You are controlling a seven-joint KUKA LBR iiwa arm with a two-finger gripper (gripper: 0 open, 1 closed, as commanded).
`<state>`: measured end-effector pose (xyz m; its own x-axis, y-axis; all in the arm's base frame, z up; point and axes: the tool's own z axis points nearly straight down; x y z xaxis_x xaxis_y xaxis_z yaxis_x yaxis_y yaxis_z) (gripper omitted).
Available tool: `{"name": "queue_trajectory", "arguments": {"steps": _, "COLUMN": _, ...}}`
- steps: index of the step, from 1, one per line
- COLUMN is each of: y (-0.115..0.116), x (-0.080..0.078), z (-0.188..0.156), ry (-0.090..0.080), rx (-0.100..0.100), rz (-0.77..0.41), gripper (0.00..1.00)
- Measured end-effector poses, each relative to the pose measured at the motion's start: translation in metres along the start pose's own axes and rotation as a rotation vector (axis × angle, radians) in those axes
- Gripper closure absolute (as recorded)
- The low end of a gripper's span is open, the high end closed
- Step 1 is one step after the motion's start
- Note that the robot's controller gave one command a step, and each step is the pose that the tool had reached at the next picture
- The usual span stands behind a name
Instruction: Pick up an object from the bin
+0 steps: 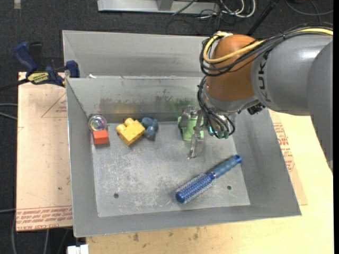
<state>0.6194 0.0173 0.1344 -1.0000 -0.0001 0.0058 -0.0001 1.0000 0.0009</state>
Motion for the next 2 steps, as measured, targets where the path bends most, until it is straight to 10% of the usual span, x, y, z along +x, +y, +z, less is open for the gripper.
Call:
{"name": "queue_trajectory", "arguments": {"steps": 1, "y": -0.054, "x": 0.034, "z": 0.016, "ry": -0.004, "rx": 0.002, "rz": -0.202, "gripper": 0.00}}
{"name": "queue_trajectory", "arguments": {"steps": 2, "y": -0.061, "x": 0.080, "z": 0.061, "ry": -0.008, "rx": 0.001, "rz": -0.028, "gripper": 0.00}}
